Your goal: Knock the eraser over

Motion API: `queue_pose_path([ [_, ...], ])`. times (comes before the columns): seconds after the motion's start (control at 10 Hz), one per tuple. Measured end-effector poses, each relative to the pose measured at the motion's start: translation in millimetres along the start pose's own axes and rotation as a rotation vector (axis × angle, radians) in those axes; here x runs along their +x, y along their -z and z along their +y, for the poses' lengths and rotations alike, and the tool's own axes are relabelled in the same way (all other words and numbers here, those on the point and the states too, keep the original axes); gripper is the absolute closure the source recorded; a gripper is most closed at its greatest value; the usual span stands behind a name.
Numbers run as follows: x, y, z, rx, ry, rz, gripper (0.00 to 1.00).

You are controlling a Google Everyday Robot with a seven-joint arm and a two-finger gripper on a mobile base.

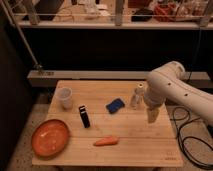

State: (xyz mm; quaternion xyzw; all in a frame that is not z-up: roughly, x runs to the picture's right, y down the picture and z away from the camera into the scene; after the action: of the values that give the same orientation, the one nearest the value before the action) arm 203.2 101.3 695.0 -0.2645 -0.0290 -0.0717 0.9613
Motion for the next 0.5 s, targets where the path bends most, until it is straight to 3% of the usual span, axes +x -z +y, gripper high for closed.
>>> queue_pose_path([
  [0.1,-12.3,-1.4,-2.9,0.003,0.022,-0.006,0.2],
  [0.5,-24.9,-6.9,-3.0,0.018,0.08,-0.019,0.2],
])
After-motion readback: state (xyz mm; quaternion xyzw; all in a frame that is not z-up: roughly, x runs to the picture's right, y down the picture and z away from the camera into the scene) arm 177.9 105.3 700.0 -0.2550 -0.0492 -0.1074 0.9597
